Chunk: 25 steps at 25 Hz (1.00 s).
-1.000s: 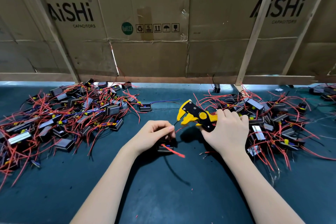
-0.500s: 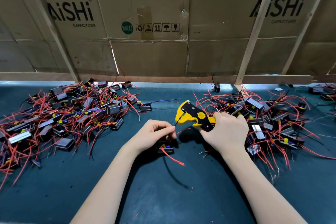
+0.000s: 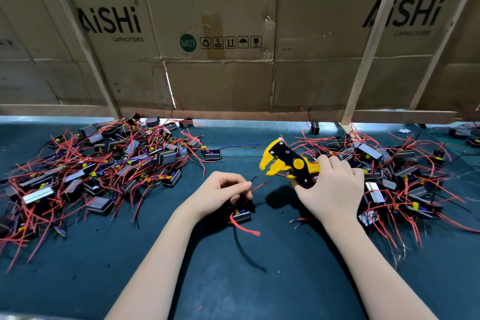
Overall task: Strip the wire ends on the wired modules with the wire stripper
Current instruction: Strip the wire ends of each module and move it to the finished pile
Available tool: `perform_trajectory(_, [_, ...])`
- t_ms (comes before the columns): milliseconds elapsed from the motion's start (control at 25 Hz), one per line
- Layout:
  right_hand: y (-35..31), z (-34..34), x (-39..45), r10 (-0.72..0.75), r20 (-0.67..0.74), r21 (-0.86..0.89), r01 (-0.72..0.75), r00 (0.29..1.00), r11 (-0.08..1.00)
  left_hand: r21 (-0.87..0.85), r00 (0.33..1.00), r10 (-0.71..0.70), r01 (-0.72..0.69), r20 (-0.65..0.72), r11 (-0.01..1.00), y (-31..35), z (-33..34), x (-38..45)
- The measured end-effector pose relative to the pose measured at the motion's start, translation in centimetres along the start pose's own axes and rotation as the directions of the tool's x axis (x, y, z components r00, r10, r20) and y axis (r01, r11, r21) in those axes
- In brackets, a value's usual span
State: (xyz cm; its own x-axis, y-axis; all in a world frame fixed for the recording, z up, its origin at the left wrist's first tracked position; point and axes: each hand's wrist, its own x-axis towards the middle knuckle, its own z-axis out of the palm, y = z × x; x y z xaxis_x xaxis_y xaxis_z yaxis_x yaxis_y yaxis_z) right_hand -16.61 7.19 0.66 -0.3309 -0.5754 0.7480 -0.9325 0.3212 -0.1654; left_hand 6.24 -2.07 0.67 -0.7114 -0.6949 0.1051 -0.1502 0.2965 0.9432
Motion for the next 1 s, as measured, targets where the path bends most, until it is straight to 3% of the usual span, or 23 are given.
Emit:
perform_trajectory(120, [0.3, -0.4, 0.4, 0.057, -0.120, 0.160, -0.037, 0.991, 0.986, -0.032, 0.979, -0.038, 0.032, -0.203, 0.999, 0.1, -0.5, 0.3])
perform_trajectory(240, [0.2, -1.4, 0.9, 0.003, -0.260, 0.397, 0.104, 0.966, 0.912, 0.079, 0.883, 0.051, -0.015, -0.468, 0.997, 2.0, -0.3, 2.6])
perform_trajectory(320, [-0.2, -2.0, 1.0, -0.079, -0.354, 0.465, 0.249, 0.932, 0.850, 0.042, 0.897, 0.134, -0.128, -0.421, 0.991, 4.7, 0.9, 5.2])
perform_trajectory(400, [-0.9, -2.4, 0.6, -0.168, -0.411, 0.452, 0.360, 0.896, 0.816, -0.213, 0.966, 0.198, -0.231, -0.166, 0.949, 8.0, 3.4, 7.3])
perform_trajectory(480, [-1.5, -2.4, 0.2, -0.251, -0.422, 0.419, 0.433, 0.871, 0.798, -0.434, 0.966, 0.242, -0.182, 0.087, 0.882, 10.2, 5.4, 8.5])
perform_trajectory(520, [-1.6, -2.2, 0.1, -0.285, -0.414, 0.408, 0.457, 0.864, 0.790, -0.451, 0.962, 0.232, -0.146, 0.141, 0.880, 10.5, 5.6, 8.8])
perform_trajectory(600, [-1.9, -2.0, -0.1, -0.324, -0.387, 0.407, 0.476, 0.863, 0.780, -0.334, 0.975, 0.210, -0.174, 0.075, 0.926, 10.2, 3.9, 8.4])
perform_trajectory(720, [-2.3, -1.8, -0.1, -0.307, -0.325, 0.459, 0.433, 0.895, 0.776, 0.001, 0.939, 0.223, -0.231, -0.263, 0.973, 8.3, -2.2, 6.4])
perform_trajectory(800, [-2.7, -1.6, 0.0, -0.271, -0.268, 0.506, 0.375, 0.924, 0.777, 0.285, 0.800, 0.254, -0.109, -0.544, 0.952, 6.8, -7.3, 4.7])
perform_trajectory(880, [-2.7, -1.5, 0.1, -0.246, -0.224, 0.532, 0.330, 0.943, 0.780, 0.515, 0.640, 0.299, 0.178, -0.708, 0.839, 4.9, -12.6, 3.1])
perform_trajectory(1000, [-2.4, -1.5, 0.1, -0.226, -0.200, 0.538, 0.300, 0.953, 0.788, 0.526, 0.515, 0.222, 0.578, -0.828, 0.624, 1.0, -19.1, 0.4])
